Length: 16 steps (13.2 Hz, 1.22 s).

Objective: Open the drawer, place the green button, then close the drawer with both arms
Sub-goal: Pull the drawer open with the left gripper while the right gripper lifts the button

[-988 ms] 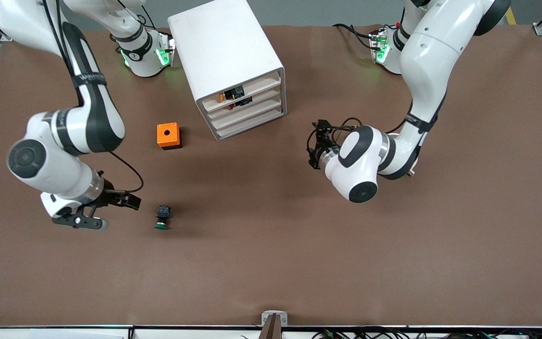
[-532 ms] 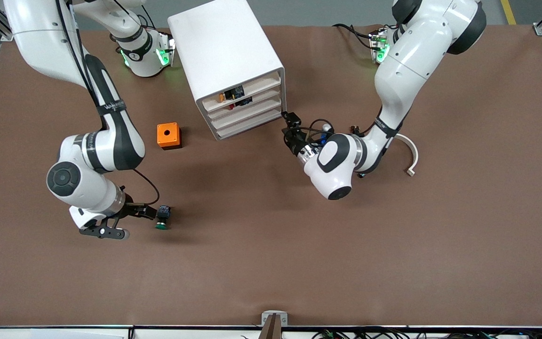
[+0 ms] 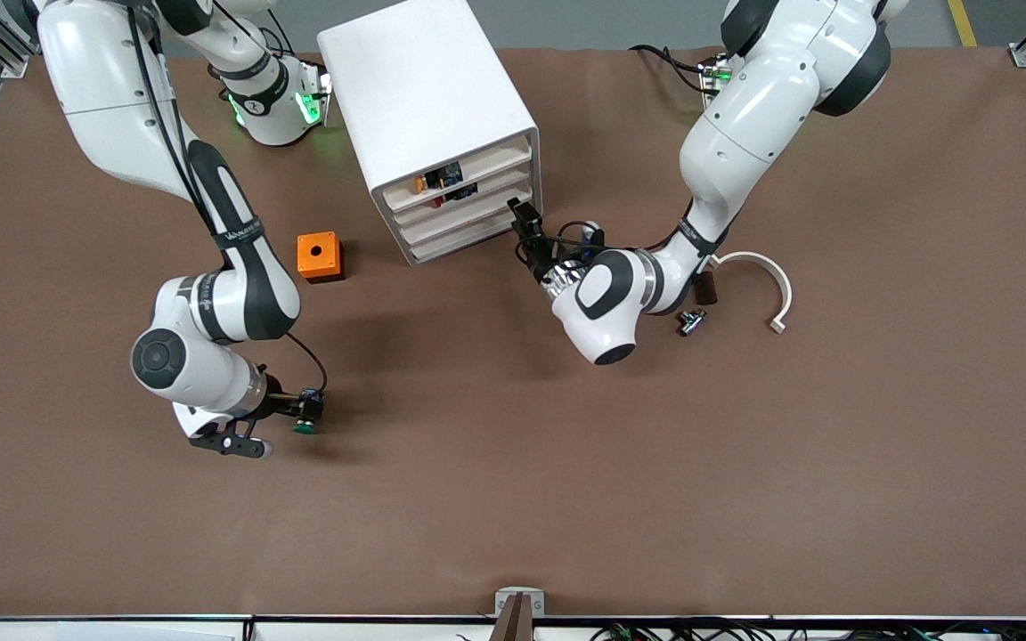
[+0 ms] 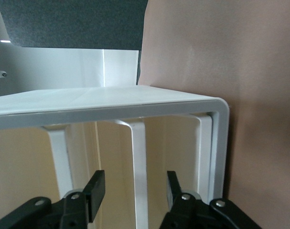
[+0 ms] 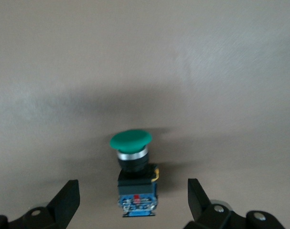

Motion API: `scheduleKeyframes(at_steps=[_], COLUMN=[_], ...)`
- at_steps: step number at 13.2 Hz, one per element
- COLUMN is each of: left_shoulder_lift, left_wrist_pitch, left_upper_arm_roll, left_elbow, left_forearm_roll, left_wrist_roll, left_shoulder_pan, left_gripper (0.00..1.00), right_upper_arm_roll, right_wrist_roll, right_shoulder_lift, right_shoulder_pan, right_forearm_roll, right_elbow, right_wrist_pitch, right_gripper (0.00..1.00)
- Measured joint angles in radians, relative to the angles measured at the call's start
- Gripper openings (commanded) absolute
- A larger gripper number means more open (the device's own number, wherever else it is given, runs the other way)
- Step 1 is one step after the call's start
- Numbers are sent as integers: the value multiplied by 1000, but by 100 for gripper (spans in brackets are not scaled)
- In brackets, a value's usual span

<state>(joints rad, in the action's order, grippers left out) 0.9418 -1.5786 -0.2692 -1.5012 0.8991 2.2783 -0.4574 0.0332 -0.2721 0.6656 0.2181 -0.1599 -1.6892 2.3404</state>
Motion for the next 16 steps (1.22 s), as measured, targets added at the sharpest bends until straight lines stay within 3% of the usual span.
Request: scheduleKeyframes(at_steps=[2, 3, 4, 5, 10, 12, 16], left_shoulder_lift=[1, 1, 1, 3, 6, 6, 4], left_wrist_pitch=[-2, -2, -3, -10, -14, -7, 9], left_upper_arm_roll=[0, 0, 0, 3, 23, 48, 140], left_elbow=[1, 2, 2, 2, 6, 22, 117], left_forearm_roll=[16, 28, 30, 30, 30, 31, 31], left_wrist_roll=[1, 1, 1, 1, -4, -16, -67], left_shoulder_pan=[-15, -18, -18, -19, -14, -10, 25], left_gripper=[25, 16, 3, 0, 0, 0, 0], right_upper_arm_roll=[0, 0, 0, 0, 9, 11, 13], right_wrist_roll=[0, 0, 0, 0, 0, 0, 0], right_shoulder_lift=[10, 13, 15, 15, 9, 8, 7], right_shoulder_pan=[11, 13, 15, 15, 15, 14, 14], right_forearm_roll=[-17, -17, -17, -17, -17, -17, -17], right_elbow=[-36, -57, -75, -84, -86, -85, -76], right_wrist_pitch=[48, 80, 101, 106, 102, 102, 91], right_gripper=[98, 92, 79, 68, 29, 3, 0])
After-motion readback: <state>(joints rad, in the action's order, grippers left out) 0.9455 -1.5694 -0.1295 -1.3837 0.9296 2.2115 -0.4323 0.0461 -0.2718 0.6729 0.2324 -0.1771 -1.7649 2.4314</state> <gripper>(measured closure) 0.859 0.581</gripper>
